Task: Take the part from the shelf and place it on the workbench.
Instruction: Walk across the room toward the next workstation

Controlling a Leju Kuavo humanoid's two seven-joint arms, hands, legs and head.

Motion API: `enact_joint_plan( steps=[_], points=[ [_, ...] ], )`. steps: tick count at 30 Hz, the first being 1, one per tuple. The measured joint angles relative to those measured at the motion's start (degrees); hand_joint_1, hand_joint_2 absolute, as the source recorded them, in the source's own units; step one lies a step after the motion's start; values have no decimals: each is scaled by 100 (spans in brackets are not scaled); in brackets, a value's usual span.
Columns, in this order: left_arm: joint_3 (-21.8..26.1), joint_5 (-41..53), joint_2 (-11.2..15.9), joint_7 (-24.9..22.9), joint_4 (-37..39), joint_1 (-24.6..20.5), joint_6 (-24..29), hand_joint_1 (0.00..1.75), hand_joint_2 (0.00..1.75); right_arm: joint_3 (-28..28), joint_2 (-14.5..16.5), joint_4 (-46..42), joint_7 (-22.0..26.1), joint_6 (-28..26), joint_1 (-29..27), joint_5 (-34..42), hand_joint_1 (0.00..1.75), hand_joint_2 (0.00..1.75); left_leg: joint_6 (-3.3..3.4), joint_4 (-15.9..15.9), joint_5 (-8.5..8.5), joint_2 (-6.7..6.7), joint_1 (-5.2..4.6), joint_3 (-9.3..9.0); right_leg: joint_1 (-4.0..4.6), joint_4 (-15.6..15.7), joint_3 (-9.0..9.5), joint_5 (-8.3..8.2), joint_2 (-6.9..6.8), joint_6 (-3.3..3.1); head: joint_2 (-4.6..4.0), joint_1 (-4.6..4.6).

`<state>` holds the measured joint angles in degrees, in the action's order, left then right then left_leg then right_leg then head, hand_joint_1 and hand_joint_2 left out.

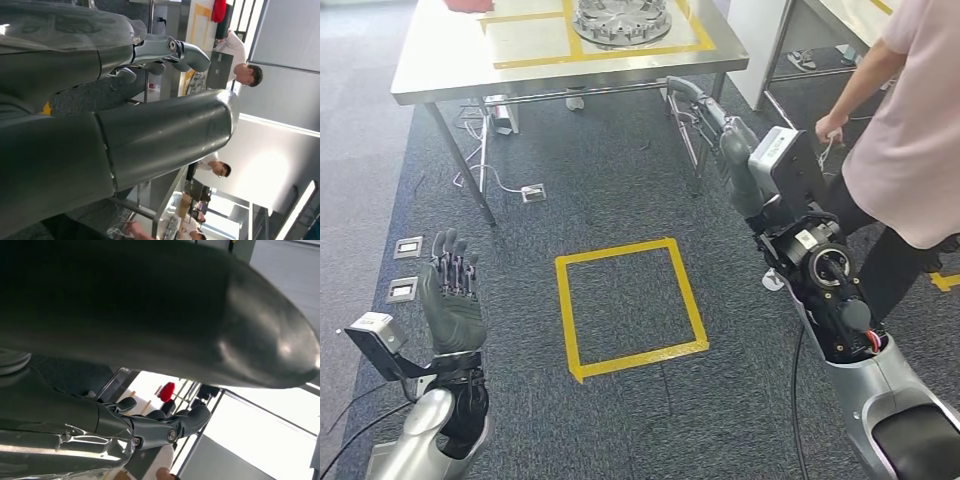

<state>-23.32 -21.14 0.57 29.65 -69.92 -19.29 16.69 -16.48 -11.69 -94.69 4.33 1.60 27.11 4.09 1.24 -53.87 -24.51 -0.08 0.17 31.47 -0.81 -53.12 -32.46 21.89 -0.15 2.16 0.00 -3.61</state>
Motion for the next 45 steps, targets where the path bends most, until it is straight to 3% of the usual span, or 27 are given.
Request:
enact_joint_plan(
  steps=[24, 28, 30, 32, 33, 34, 35, 36, 37, 38, 40, 42, 44, 45],
  points=[
    [0, -31, -37, 40, 0, 27, -57, 0, 0, 0, -16, 60, -10, -45, -10, -46, 0, 0, -7, 12, 4, 2, 3, -2, 5, 4, 0, -2, 1, 1, 0, 0],
    [0, -33, -49, 75, 1, 12, -129, 0, 0, -2, -34, 23, -69, -89, -10, -79, 0, 0, 112, 190, 86, -24, 14, -93, -18, 58, 16, -4, -27, 96, 0, 18],
    [0, -33, -74, 105, 8, -23, -178, 0, 0, 0, -59, -2, -120, -122, -9, -103, 0, 0, 141, 348, 161, -47, 63, -191, -15, -375, -185, 246, -8, 109, 0, 5],
    [0, -33, -98, 130, 31, -51, -226, 0, 0, 1, -82, -9, -168, -149, -35, -131, 0, 0, 142, 369, 171, -100, 66, -206, -44, -1205, -564, 598, 13, 140, 0, -25],
    [0, -33, -107, 141, 49, -53, -248, 0, 0, 0, -91, -13, -187, -160, -60, -138, 0, 0, 129, 358, 163, -137, 74, -205, -66, -1503, -712, 677, 16, 165, 0, -39],
    [0, -33, -110, 155, 68, -53, -270, 0, 0, -1, -99, -21, -201, -166, -83, -140, 0, 0, 106, 337, 148, -184, 89, -204, -92, -1590, -762, 646, 16, 195, 0, -43],
    [0, -34, -113, 171, 87, -55, -285, 0, 0, -1, -106, -33, -213, -171, -99, -140, 0, 0, 68, 298, 122, -235, 113, -202, -123, -1426, -685, 503, 18, 230, 0, -43],
    [0, -34, -119, 189, 103, -59, -295, 0, 0, 0, -111, -49, -223, -177, -107, -140, 0, 0, 16, 236, 80, -292, 144, -198, -166, -1054, -502, 294, 49, 274, 0, -46],
    [0, -35, -125, 208, 116, -65, -298, 0, 0, -2, -117, -61, -228, -183, -112, -140, 0, 0, -45, 167, 33, -350, 169, -174, -207, -674, -301, 172, 165, 334, 0, -53],
    [-1, -34, -132, 222, 125, -72, -291, 0, 0, -6, -121, -77, -231, -187, -116, -140, 0, 0, -106, 80, -9, -406, 181, -130, -238, -372, -134, 103, 266, 353, 0, -66],
    [-2, -32, -139, 239, 133, -72, -266, 0, 0, -11, -131, -106, -238, -199, -154, -140, 0, 0, -201, -16, -25, -499, 186, -16, -240, -224, -43, 165, 385, 301, 0, -60],
    [-3, -31, -134, 237, 133, -38, -244, 0, 0, -16, -136, -137, -243, -207, -196, -140, 0, 0, -257, -24, 3, -541, 196, 43, -211, -278, -74, 166, 268, 174, 0, -26],
    [-4, -31, -127, 232, 133, -8, -240, 0, 0, -24, -136, -176, -243, -210, -206, -138, 0, 0, -285, -218, -86, -355, 189, 152, -195, -288, -62, 181, 153, 81, 0, 25],
    [-4, -30, -127, 232, 133, -4, -241, 0, 0, -24, -136, -200, -245, -211, -208, -137, 0, 0, -289, -503, -207, -224, 177, 305, -181, -285, -51, 189, 87, 37, 0, 52]
  ],
)
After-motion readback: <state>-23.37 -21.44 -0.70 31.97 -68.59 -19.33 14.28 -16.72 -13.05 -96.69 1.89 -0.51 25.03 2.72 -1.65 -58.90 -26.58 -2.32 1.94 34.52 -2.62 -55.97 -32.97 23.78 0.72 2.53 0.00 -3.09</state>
